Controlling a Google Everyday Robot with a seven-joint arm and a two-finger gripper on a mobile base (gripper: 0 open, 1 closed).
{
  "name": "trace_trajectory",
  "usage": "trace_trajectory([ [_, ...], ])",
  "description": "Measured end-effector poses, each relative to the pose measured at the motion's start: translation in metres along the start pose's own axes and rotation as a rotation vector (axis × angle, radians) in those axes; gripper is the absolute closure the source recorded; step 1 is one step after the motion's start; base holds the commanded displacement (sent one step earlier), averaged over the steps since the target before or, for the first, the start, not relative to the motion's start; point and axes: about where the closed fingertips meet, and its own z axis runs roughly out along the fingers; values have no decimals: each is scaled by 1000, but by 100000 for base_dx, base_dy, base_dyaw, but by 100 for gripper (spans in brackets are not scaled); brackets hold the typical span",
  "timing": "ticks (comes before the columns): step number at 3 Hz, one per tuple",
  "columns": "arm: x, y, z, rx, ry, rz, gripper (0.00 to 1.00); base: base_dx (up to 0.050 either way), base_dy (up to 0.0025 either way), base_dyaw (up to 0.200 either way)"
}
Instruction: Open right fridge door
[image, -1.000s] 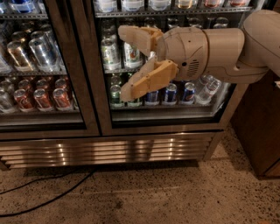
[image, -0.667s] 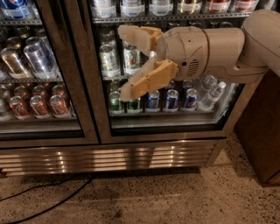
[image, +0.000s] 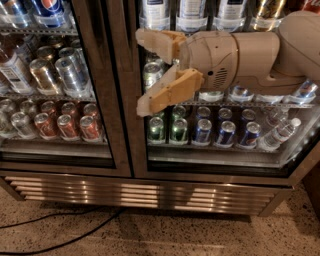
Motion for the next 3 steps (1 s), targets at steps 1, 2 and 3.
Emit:
trace_trajectory([
  [1, 0, 0, 0, 0, 0, 0, 0, 5004, -2, 43],
  [2, 0, 0, 0, 0, 0, 0, 0, 0, 0, 0],
  [3, 0, 1, 2, 13, -6, 5, 0, 0, 0, 0],
])
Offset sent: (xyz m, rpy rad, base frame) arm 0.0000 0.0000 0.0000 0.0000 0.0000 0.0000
